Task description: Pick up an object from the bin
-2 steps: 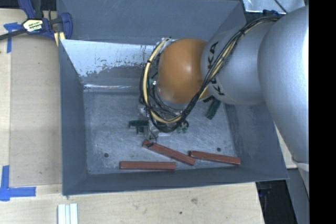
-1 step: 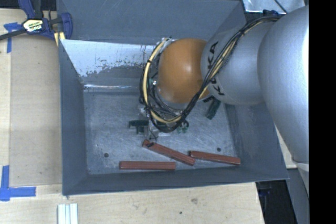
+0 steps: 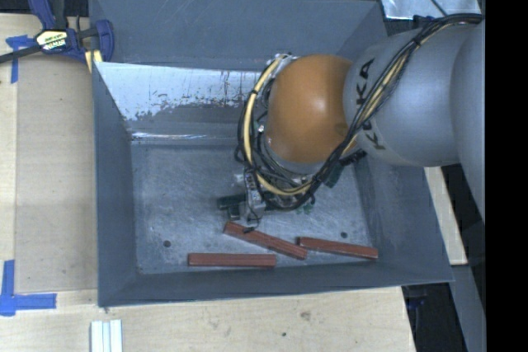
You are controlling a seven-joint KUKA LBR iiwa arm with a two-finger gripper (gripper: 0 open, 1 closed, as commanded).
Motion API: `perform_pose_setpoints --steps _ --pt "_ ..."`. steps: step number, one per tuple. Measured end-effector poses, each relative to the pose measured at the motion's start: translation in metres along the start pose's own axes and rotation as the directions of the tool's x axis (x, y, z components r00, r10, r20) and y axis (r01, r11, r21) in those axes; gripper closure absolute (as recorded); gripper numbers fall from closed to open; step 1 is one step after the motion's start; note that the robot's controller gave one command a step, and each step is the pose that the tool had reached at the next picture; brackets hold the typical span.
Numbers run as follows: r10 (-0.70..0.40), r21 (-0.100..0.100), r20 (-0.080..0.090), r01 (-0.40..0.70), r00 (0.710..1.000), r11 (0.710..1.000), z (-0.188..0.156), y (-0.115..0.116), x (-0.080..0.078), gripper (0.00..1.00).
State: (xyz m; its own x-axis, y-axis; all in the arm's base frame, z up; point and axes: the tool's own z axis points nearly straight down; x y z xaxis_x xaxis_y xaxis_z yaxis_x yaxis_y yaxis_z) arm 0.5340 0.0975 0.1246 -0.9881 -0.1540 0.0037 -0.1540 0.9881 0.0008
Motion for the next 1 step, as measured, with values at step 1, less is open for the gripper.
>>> perform_pose_setpoints --steps 1 --pt "-0.054 0.001 0.007 0.054 0.999 0.999 -0.1475 0.0474 -0.0191 1.00"
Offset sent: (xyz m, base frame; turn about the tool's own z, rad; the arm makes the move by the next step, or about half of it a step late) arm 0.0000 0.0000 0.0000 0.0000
